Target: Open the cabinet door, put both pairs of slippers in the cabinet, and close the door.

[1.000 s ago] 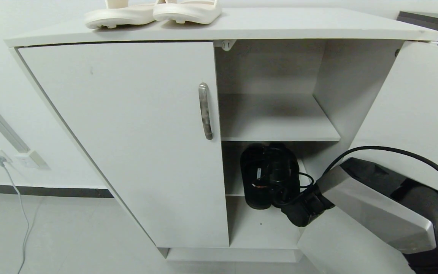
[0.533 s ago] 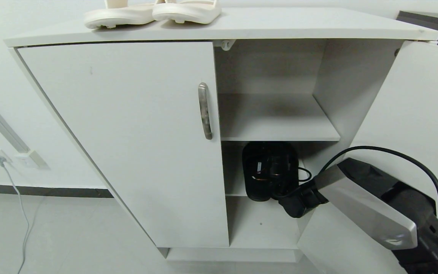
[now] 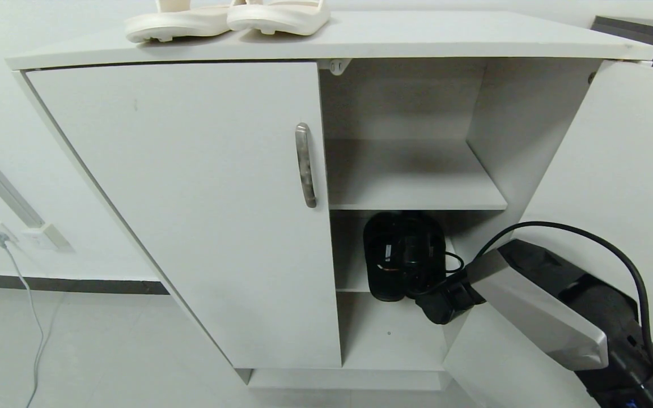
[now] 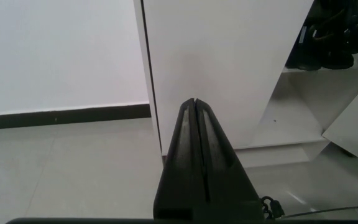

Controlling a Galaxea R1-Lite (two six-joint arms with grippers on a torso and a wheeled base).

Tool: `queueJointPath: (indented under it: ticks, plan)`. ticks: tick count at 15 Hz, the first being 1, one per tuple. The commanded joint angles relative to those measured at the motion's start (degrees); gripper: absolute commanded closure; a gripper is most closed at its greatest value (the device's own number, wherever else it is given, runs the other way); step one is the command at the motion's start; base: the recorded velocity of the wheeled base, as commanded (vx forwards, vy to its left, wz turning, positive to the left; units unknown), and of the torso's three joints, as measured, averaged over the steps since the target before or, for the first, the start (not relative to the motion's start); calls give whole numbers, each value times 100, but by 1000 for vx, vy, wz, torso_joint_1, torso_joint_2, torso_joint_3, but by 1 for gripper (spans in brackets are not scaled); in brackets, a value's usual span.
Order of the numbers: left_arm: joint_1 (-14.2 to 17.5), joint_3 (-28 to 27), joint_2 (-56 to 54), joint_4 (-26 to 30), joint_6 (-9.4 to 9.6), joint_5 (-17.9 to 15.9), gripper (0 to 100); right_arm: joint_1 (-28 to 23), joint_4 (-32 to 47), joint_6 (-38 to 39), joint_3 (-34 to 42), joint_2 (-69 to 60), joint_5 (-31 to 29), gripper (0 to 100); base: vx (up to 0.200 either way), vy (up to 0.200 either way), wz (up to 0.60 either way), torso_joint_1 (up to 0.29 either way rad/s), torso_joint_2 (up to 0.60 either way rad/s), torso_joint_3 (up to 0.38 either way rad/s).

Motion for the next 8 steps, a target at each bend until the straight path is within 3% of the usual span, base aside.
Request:
queueJointPath:
  ticks: [1, 3, 4, 8]
  plan:
    - [-2, 0, 9, 2, 1, 1, 100, -6, 13, -1, -3, 15, 2, 100, 0, 0, 0, 0, 0, 0]
    - [-2, 0, 9, 2, 1, 1, 100, -14, 31, -1, -3, 15, 2, 100, 0, 0, 0, 0, 0, 0]
    - [-2, 0, 9, 2, 1, 1, 100, -23, 31, -1, 6, 15, 2, 0, 0, 0, 0, 0, 0, 0]
    - [-2, 0, 9, 2, -8, 1, 100, 21, -22, 17, 480, -117, -7, 0, 0, 0, 0, 0, 0, 0]
